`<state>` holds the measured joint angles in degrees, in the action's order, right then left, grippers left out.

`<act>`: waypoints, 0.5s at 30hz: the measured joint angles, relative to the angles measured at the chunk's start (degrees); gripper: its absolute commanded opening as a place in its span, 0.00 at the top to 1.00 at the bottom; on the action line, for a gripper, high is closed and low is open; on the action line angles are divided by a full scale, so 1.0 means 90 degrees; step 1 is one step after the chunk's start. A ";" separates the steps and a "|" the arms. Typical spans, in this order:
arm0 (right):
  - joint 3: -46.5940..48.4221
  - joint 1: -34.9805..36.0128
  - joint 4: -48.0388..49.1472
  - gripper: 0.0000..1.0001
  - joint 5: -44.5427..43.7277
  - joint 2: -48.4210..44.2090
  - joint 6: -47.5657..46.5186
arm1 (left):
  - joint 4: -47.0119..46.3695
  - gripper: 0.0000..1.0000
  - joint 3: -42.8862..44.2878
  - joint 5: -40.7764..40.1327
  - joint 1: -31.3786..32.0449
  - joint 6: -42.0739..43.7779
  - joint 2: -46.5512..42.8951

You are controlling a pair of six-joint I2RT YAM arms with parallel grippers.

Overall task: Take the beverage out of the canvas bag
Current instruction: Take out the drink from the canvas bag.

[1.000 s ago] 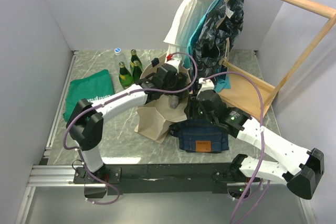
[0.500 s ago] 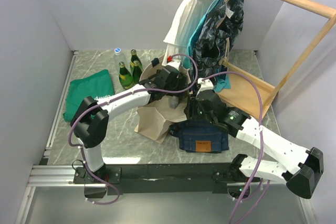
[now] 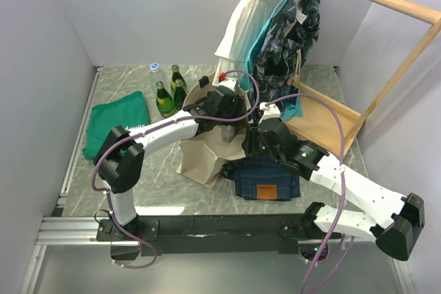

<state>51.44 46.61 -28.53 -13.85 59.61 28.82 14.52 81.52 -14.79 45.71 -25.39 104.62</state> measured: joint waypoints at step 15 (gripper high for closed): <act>0.0000 0.0000 0.0000 0.49 -0.0007 0.0000 0.0002 | -0.0005 0.13 0.0000 0.0039 -0.0070 -0.0090 0.0032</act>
<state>51.44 46.61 -28.53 -13.91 59.61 28.84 14.48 81.52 -14.44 45.08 -26.20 104.90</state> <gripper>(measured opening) 0.513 0.866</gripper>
